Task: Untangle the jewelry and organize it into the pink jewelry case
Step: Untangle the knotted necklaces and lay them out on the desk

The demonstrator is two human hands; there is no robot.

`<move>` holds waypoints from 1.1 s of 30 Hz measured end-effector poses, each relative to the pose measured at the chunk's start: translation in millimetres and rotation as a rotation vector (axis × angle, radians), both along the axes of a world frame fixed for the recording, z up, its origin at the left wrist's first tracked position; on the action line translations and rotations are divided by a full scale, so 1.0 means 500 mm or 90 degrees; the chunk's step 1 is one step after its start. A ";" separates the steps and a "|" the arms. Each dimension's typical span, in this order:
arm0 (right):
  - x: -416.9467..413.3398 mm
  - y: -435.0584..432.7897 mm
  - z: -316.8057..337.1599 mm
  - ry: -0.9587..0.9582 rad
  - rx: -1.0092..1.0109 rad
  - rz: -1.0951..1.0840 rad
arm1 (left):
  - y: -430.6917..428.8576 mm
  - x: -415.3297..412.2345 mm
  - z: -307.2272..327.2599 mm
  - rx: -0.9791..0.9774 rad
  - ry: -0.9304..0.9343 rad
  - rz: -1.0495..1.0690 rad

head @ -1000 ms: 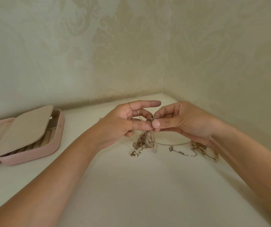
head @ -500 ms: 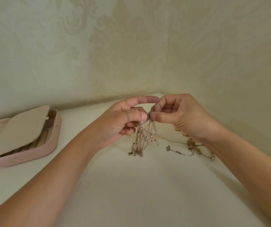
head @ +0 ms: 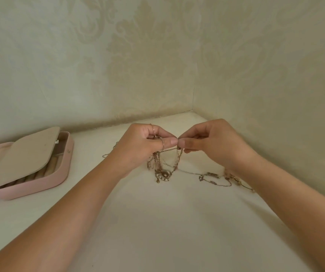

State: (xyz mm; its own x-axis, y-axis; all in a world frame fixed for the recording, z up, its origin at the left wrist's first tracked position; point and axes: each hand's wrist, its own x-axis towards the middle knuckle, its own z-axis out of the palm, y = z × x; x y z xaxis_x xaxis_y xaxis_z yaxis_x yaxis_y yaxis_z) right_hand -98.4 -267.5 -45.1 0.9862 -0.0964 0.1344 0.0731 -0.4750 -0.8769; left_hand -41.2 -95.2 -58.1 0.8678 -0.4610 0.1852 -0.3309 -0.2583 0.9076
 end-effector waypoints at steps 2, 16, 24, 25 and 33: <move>0.002 -0.005 -0.001 0.069 0.080 0.046 | 0.004 0.005 0.001 0.012 0.000 0.005; -0.004 0.034 0.000 0.068 0.154 0.081 | 0.003 -0.006 0.012 0.077 0.087 -0.107; 0.006 0.037 -0.024 0.194 0.415 0.166 | -0.004 0.003 -0.006 0.111 -0.028 0.012; 0.006 0.037 -0.025 0.194 0.416 0.178 | -0.006 0.005 -0.009 0.108 -0.048 0.035; 0.000 0.036 -0.010 -0.027 -0.073 0.036 | -0.003 0.000 -0.004 0.053 0.062 -0.001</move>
State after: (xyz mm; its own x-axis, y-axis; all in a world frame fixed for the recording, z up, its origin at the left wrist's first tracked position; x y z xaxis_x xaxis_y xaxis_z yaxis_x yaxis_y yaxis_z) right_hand -98.6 -249.5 -49.9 0.9830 -0.0221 0.1823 0.1380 -0.5654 -0.8132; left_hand -41.2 -96.7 -60.0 0.8793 -0.4724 0.0605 -0.2420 -0.3338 0.9111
